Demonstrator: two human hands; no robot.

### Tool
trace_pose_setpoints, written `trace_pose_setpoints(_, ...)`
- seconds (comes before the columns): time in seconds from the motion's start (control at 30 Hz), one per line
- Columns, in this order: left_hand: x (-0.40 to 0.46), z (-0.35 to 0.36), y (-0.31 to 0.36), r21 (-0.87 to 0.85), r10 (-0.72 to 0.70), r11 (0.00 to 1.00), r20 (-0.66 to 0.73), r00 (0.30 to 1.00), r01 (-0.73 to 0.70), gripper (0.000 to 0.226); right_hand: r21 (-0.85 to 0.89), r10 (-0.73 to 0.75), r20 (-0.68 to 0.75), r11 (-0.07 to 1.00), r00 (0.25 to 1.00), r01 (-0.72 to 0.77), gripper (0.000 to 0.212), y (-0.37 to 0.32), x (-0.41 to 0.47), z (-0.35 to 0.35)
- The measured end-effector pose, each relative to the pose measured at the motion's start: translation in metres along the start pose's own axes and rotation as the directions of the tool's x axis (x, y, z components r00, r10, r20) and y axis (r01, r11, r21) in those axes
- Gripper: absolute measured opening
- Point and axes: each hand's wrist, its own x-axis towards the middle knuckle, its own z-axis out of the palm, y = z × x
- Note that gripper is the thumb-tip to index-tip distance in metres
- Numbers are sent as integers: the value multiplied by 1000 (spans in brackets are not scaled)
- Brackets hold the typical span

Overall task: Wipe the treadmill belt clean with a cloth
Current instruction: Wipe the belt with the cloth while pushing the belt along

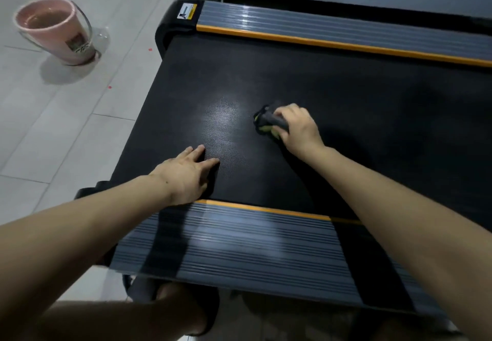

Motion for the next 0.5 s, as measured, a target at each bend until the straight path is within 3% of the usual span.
trace_pose_setpoints(0.07,-1,0,-4,1,-19,1000,15,1000,19,66,69,-207,97,977,974,200,31,-7,-41,-8)
trace_pose_setpoints(0.13,-2,-1,-5,-2,-23,1000,36,999,23,64,166,-334,198,938,921,304,34,-9,-79,-22)
trace_pose_setpoints(0.23,-6,-2,-6,-52,-22,998,24,999,23,60,190,-356,242,929,902,316,37,-6,-101,-28)
trace_pose_setpoints(0.4,-15,9,-11,-49,-17,999,23,1000,18,64,102,-419,181,908,890,406,32,-16,-69,-5)
trace_pose_setpoints(0.5,-21,10,-11,-38,-32,999,11,999,32,63,52,-336,88,942,938,333,32,-46,-40,27)
